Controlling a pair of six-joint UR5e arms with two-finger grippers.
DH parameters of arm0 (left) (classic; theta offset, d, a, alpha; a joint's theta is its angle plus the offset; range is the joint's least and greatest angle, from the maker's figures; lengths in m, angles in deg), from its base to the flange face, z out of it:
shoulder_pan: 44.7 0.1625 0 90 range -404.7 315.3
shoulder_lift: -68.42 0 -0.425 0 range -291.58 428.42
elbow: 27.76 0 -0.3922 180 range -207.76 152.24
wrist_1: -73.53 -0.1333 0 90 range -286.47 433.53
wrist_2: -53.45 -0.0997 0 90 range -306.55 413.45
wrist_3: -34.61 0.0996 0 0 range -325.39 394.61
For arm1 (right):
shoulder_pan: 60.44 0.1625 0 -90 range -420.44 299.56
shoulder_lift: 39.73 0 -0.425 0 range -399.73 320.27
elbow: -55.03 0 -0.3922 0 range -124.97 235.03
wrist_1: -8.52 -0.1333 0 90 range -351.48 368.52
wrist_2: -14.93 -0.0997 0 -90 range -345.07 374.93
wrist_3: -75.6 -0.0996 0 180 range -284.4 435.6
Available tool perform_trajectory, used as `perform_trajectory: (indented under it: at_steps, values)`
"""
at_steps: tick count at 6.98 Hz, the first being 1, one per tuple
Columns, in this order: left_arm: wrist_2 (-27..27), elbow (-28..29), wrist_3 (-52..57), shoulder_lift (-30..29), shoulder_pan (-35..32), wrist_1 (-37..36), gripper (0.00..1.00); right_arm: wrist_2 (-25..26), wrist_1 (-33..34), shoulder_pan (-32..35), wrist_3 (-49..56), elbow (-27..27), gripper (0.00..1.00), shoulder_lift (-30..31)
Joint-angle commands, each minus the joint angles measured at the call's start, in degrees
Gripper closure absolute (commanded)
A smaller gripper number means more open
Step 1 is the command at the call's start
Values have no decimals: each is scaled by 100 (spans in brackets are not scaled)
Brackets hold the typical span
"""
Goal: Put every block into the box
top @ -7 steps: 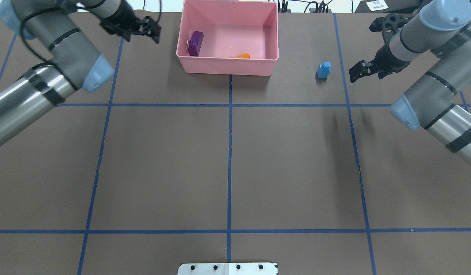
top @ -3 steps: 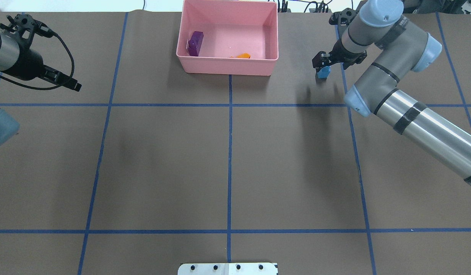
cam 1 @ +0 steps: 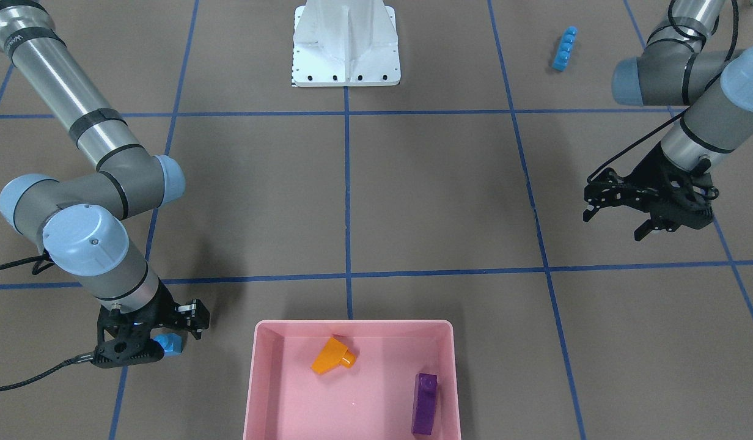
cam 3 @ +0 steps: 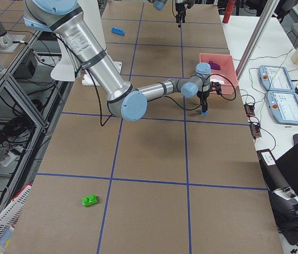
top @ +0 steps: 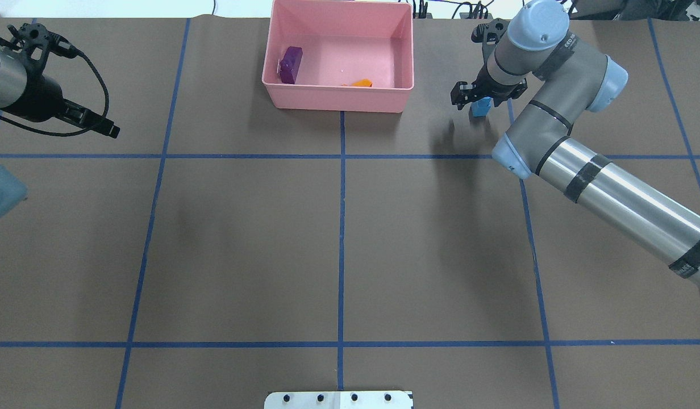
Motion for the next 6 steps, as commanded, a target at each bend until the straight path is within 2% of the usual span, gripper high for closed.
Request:
perform_trajectory:
  at_steps: [1, 3, 4, 6]
  values:
    - [0, 7, -13, -2, 5, 0, 0, 64, -160, -9, -4, 293, 39, -139]
    - [-26, 50, -13, -11, 31, 0, 0, 56, -161, 122, 4, 285, 88, -209]
    - [-26, 51, -13, -11, 31, 0, 0, 4, -143, 253, -4, 250, 100, -314]
    - [-26, 42, -13, -11, 31, 0, 0, -154, -38, 385, -248, 241, 100, -699]
